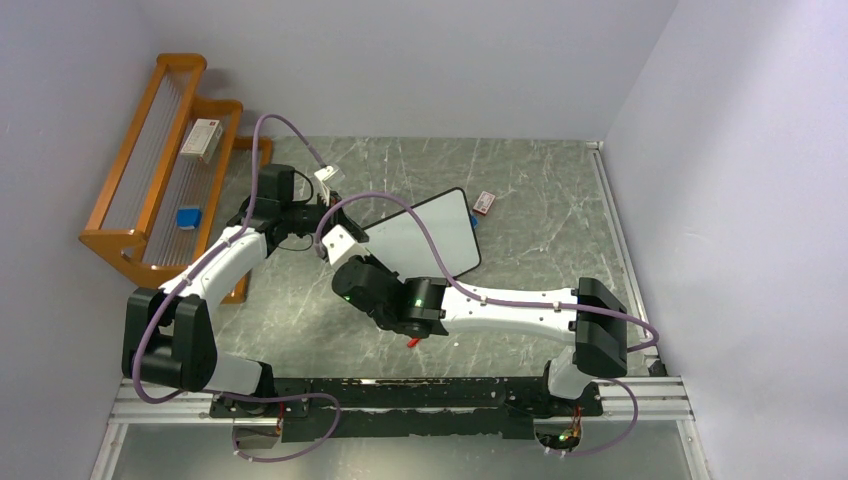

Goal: Write a sentence on the whiteboard

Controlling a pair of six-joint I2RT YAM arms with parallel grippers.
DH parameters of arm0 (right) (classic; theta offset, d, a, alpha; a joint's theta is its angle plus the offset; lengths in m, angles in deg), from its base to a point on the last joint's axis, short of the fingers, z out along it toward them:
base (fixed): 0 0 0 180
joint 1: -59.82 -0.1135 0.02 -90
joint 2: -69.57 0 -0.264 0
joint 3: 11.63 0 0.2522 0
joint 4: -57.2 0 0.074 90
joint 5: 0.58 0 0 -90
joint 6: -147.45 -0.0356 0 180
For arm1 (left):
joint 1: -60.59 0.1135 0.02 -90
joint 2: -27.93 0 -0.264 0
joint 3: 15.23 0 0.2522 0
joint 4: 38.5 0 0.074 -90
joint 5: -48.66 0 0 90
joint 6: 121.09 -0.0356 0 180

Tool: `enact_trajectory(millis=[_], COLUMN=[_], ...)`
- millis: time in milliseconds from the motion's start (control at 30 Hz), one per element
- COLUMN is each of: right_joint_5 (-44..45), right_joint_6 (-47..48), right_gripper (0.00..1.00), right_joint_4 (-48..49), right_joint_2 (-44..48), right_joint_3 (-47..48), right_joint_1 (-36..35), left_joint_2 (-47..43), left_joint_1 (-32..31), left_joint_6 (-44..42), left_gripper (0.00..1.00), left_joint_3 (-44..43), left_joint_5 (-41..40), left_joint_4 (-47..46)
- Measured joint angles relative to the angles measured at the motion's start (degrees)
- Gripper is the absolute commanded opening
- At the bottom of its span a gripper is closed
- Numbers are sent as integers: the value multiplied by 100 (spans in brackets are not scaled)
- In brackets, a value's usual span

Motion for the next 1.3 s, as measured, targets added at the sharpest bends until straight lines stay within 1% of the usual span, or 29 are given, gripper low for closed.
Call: enact_trajectory(millis=[800, 1000, 1300], right_joint_5=[52, 214, 350], right_joint_6=[-299, -258, -37], right_gripper=[0, 0, 0], right_joint_4=[-492, -466, -125], right_joint_2=[-166, -146, -2], right_joint_3=[0, 0, 0], right_joint_1=[-356, -356, -269], left_joint_2=[-2, -2, -2], left_joint_1=[0, 0, 0], left_joint_6=[2, 2, 2], left_gripper=[5, 5, 5], left_joint_3=[0, 0, 0], left_joint_5=[2, 2, 2], left_joint_4=[-2, -2, -2])
